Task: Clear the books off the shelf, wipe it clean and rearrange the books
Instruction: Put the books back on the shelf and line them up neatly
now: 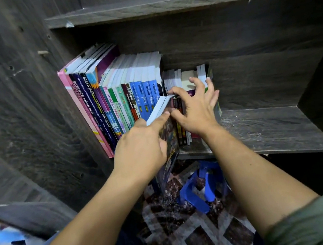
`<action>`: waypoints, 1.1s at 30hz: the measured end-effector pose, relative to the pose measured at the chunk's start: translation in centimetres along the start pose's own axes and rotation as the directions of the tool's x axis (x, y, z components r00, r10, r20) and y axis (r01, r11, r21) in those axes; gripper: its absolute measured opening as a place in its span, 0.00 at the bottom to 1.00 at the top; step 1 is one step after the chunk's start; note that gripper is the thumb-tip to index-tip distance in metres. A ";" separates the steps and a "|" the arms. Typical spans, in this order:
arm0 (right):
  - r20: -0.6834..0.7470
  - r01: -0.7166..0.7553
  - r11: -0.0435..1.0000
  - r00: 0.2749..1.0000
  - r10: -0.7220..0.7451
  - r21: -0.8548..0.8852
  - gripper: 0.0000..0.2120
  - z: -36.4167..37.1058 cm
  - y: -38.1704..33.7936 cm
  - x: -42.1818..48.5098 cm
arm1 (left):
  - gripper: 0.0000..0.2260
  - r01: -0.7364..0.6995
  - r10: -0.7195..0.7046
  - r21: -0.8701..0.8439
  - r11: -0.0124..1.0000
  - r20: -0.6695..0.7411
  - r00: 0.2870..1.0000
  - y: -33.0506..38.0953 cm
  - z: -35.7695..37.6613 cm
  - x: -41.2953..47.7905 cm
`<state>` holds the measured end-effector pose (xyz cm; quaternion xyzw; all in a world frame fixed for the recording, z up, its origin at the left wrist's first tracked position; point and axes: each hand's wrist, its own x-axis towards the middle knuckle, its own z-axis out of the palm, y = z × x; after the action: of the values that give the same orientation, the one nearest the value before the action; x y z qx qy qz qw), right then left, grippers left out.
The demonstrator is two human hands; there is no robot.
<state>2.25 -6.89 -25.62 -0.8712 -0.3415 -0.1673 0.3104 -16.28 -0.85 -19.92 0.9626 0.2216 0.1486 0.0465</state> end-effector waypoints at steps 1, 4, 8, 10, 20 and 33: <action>-0.007 -0.007 1.000 1.000 0.007 -0.005 0.21 0.0 0.1 0.1 | 0.28 -0.001 0.001 -0.005 1.000 -0.003 1.000 0.0 -0.1 0.0; -0.030 -0.019 1.000 0.999 0.018 -0.016 0.19 0.0 0.4 0.3 | 0.28 -0.010 0.010 -0.014 1.000 -0.006 1.000 0.1 -0.2 0.1; -0.040 -0.042 0.999 0.998 0.041 -0.011 0.21 -0.2 0.7 0.4 | 0.28 -0.030 0.030 -0.028 0.999 0.001 1.000 0.3 -0.2 0.1; -0.073 -0.077 0.997 0.995 0.075 -0.025 0.24 -0.5 1.2 0.4 | 0.28 -0.040 0.041 -0.055 0.998 0.004 0.999 0.4 -0.3 0.0; -0.088 -0.179 0.981 0.981 0.173 -0.069 0.30 -1.7 3.0 0.3 | 0.28 -0.005 0.000 -0.106 0.994 -0.042 0.999 3.4 0.8 1.6; -0.022 0.023 0.983 1.000 -0.020 0.181 0.44 -3.7 4.5 -0.6 | 0.35 -0.055 0.066 0.100 0.993 -0.112 0.992 2.8 4.3 6.5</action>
<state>4.69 -12.18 -25.07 -0.8338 -0.3615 -0.1479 0.3901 -8.24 -0.66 -21.80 0.9599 0.2014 0.1941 -0.0175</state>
